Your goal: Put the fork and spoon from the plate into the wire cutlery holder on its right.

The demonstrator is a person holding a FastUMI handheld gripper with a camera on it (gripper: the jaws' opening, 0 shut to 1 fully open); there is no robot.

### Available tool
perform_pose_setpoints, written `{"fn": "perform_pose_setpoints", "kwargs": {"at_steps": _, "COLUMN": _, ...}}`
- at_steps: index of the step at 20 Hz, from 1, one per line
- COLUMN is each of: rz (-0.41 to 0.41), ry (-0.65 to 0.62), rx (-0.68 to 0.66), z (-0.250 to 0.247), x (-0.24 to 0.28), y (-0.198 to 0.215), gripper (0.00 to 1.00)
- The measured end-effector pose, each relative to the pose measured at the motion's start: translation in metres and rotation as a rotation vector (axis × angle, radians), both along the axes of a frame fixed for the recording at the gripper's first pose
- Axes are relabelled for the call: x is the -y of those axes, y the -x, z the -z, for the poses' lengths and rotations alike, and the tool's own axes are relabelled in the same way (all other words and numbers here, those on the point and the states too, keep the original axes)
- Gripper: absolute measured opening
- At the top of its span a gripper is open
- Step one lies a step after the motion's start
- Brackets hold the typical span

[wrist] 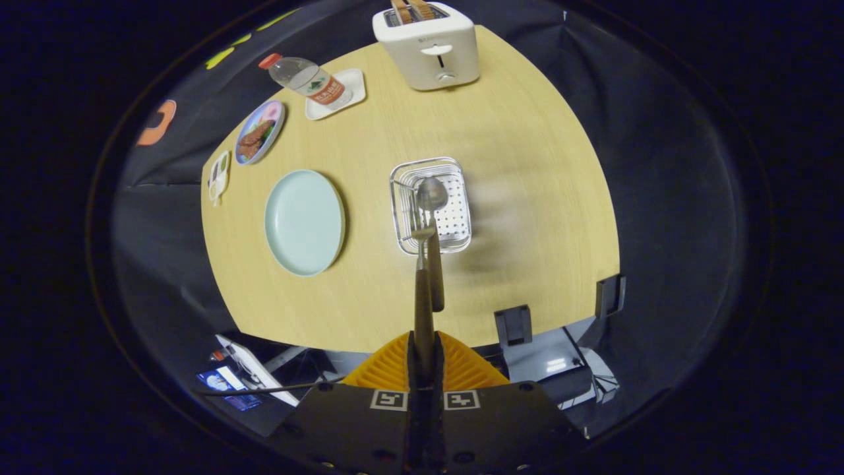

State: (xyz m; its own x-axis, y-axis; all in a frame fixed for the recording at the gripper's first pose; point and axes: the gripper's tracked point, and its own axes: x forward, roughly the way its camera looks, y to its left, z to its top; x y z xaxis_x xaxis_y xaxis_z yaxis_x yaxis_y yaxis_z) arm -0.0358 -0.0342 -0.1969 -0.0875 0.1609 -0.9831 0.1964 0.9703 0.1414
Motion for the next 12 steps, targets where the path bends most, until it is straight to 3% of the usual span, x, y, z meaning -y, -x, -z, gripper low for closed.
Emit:
{"fn": "perform_pose_setpoints", "kwargs": {"at_steps": 8, "rz": 0.061, "ry": -0.009, "rx": 0.023, "z": 0.002, "x": 0.0, "y": -0.024, "gripper": 0.13}}
{"fn": "perform_pose_setpoints", "kwargs": {"at_steps": 9, "rz": 0.06, "ry": -0.014, "rx": 0.028, "z": 0.002, "x": -0.001, "y": -0.025, "gripper": 0.2}}
{"fn": "perform_pose_setpoints", "kwargs": {"at_steps": 11, "rz": 0.055, "ry": -0.022, "rx": 0.049, "z": -0.002, "x": -0.006, "y": -0.027, "gripper": 0.26}}
{"fn": "perform_pose_setpoints", "kwargs": {"at_steps": 12, "rz": 0.043, "ry": -0.019, "rx": 0.069, "z": -0.004, "x": -0.007, "y": -0.03, "gripper": 0.36}}
